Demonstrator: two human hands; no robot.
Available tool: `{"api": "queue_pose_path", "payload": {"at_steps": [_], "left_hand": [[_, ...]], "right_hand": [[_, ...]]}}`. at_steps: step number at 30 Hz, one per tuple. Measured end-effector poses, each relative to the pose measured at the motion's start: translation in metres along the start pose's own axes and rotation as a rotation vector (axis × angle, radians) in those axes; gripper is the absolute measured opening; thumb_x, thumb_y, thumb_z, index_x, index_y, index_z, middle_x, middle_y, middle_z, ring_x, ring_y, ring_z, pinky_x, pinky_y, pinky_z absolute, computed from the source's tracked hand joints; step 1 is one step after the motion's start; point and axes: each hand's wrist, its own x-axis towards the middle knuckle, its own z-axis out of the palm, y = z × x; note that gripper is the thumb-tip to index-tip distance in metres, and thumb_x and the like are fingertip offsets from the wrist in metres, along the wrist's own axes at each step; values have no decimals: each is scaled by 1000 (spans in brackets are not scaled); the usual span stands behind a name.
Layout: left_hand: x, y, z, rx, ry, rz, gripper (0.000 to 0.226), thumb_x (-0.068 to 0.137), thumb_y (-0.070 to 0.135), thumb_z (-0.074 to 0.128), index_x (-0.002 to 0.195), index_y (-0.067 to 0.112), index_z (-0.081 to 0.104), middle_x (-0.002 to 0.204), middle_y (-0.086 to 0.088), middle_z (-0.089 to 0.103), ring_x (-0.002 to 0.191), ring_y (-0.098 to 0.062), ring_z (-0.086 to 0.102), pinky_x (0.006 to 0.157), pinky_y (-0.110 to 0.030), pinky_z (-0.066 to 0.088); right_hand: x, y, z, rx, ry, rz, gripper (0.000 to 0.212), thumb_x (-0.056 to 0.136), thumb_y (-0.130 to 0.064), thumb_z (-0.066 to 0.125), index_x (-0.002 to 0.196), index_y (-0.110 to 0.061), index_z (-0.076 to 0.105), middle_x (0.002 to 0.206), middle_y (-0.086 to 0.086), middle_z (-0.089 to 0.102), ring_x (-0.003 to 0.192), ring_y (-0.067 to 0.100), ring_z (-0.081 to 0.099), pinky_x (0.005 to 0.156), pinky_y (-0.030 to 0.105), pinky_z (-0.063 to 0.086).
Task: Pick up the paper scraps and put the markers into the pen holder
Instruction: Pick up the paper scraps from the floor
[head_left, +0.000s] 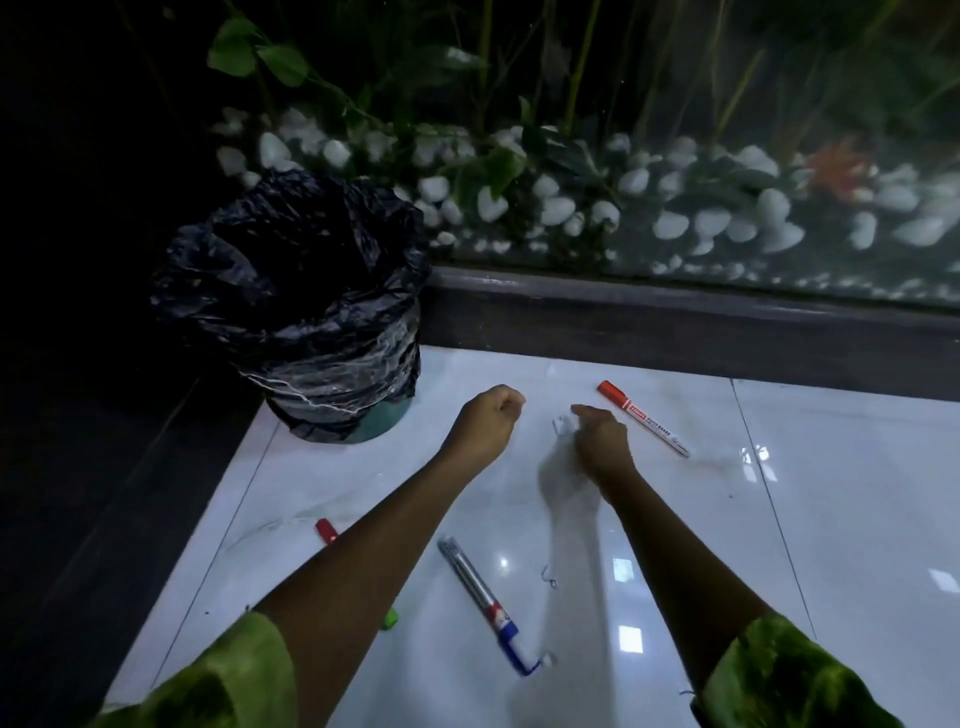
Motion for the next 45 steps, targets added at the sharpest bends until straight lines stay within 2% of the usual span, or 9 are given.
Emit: {"api": "queue_pose_path", "payload": {"at_steps": [5,10,14,19,27,32,37,40,45], "left_hand": [[6,-14,-3,-48,51,14,23,95,11,43,107,2,61,116,-13,64,100,-20,56,89,-26,41],[6,-27,-7,-81,67,48,20,94,10,46,101,2,63,114,-13,66,105,-23,59,94,-29,43],[4,-28,-6,-70,55,32,22,94,8,43,102,5,63,114,-11,66,102,-21,58,88,-24,42],[-3,-14,4,-37,9,16,24,96,11,40,107,8,62,117,-8,64,110,-22,58,86,-23,42],[-39,1,21,118,-75,40,25,95,12,41,108,6,61,118,-10,64,109,-24,58,86,-24,41],[-63,2,36,384,-198,104,25,96,8,39,112,3,57,118,-12,55,113,-23,51,87,-21,41],[-76,-12,49,714,-377,107,44,97,15,36,140,4,34,153,-11,30,140,-25,30,115,-33,25],[-71,-19,46,920,-367,166,50,98,20,34,145,7,22,159,-8,13,146,-25,13,117,-40,19],[-60,-35,49,1031,-463,153,61,98,33,34,148,10,9,160,-6,-5,147,-28,-3,117,-45,17]], "right_hand": [[21,-24,17,-190,27,-183,45,91,2,39,135,-8,46,148,11,37,138,29,27,114,37,24],[56,-40,14,-469,-174,-209,54,95,-9,39,146,-13,22,159,7,8,146,28,6,118,45,20],[32,-19,13,-453,-139,-191,48,96,-10,38,143,-8,29,153,11,28,140,27,26,117,40,24],[-22,25,-4,-484,-48,-354,34,90,-4,40,117,-7,59,127,10,57,115,30,46,91,35,42],[-91,66,-15,-456,-43,-418,19,86,-1,48,92,-4,66,103,11,60,97,30,49,69,27,36],[-109,73,-29,-335,-56,-310,27,84,3,45,98,-4,67,106,11,62,100,29,50,67,26,35],[-77,45,-30,-237,-67,-283,44,82,7,43,123,-3,56,132,16,52,122,29,46,96,28,38],[-46,24,-23,-292,-136,-232,56,85,4,44,140,-7,36,151,12,30,138,28,29,112,36,27],[9,-3,-15,-484,-212,-145,63,92,-1,42,148,-15,18,159,4,-1,145,29,9,115,47,22]]}}
